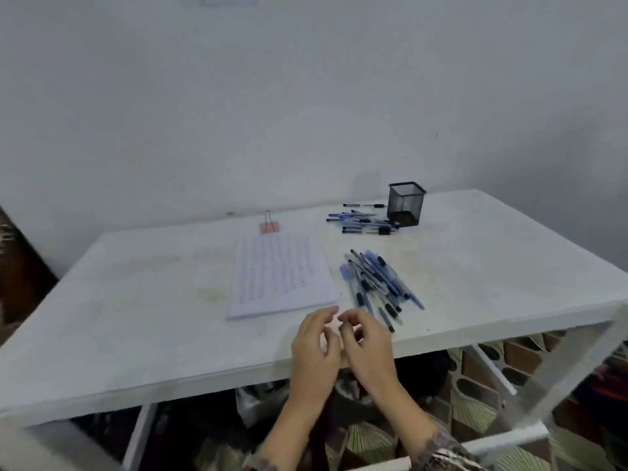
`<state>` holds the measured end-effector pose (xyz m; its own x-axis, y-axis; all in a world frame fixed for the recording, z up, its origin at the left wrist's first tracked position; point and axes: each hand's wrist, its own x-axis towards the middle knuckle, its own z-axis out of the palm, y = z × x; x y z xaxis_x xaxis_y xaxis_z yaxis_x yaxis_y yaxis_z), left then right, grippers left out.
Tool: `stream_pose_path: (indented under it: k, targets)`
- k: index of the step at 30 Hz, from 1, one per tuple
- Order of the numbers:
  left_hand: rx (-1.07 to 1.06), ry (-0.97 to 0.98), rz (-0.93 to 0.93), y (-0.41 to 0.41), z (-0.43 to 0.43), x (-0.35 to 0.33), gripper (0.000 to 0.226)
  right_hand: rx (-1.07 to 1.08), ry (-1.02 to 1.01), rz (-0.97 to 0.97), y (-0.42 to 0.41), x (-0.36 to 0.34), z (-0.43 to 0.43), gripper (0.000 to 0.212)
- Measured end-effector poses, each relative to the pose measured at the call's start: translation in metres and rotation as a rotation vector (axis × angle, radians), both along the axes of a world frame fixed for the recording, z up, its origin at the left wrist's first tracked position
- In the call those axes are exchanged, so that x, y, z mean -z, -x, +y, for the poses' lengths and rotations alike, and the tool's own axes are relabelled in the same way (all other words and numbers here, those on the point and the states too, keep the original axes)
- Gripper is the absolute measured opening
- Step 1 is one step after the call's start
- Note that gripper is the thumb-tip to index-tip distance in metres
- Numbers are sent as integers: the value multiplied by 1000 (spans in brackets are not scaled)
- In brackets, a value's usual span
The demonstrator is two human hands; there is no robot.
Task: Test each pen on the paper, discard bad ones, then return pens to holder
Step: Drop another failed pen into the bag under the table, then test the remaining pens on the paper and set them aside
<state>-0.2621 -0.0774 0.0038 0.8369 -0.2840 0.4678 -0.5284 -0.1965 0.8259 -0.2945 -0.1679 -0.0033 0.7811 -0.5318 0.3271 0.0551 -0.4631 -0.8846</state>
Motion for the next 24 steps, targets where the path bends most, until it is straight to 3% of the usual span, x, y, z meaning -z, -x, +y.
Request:
stream_pose_path:
  k: [6,15,24]
  targets:
    - [-178,-35,30,-60,36,-11,44,-93,55,43,-61,-14,11,16]
    - [-315,-54,-11,-145,59,-15,39,-98,51,70,-145,-22,7,17]
    - [-286,-203,82,-221,77,-2,38,-27,109,157,-207,-28,-14,15]
